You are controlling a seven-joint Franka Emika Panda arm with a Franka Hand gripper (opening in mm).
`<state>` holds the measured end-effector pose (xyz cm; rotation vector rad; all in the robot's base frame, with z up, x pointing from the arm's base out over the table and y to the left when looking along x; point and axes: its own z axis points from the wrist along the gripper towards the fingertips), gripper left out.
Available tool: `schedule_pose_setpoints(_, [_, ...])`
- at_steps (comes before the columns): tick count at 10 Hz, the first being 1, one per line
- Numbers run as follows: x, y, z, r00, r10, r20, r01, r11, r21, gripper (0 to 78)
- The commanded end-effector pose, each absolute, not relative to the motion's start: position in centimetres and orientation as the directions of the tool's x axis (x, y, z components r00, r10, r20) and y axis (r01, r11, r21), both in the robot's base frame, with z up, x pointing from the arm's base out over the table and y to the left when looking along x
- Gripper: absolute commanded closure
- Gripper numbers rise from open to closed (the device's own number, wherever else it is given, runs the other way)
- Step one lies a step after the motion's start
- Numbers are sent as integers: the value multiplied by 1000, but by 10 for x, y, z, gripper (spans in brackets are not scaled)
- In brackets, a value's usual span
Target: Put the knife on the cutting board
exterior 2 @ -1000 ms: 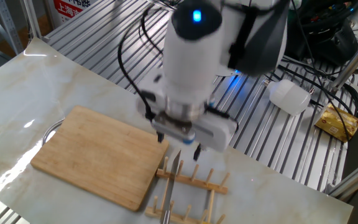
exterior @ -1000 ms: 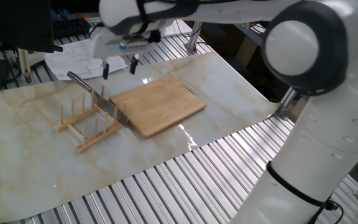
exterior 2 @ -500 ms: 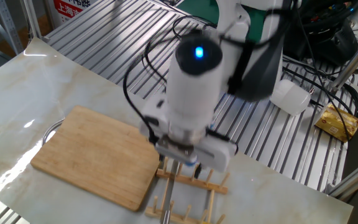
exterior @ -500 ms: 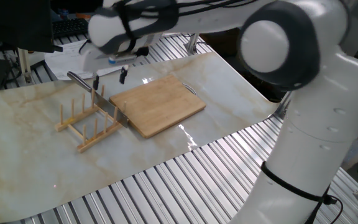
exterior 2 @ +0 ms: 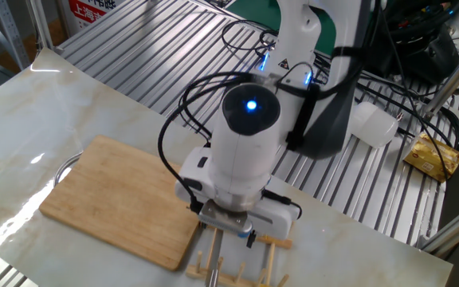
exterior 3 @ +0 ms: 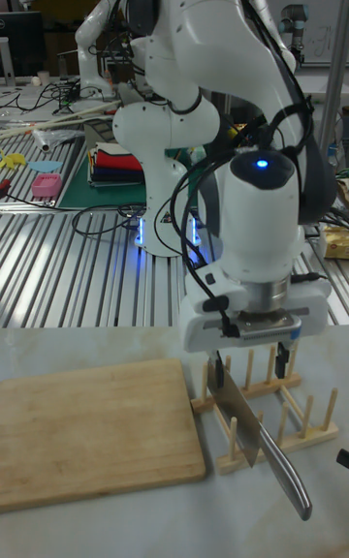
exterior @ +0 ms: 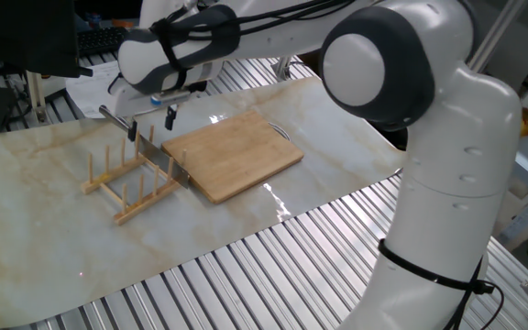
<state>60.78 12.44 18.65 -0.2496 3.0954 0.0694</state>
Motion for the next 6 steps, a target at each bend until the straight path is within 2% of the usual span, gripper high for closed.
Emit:
schedule_pose_setpoints(1, [610,125,177,-986,-161,-51,-163,986,43,1])
schedule_pose_setpoints(6, [610,125,167,-988,-148,-53,-150,987,57,1])
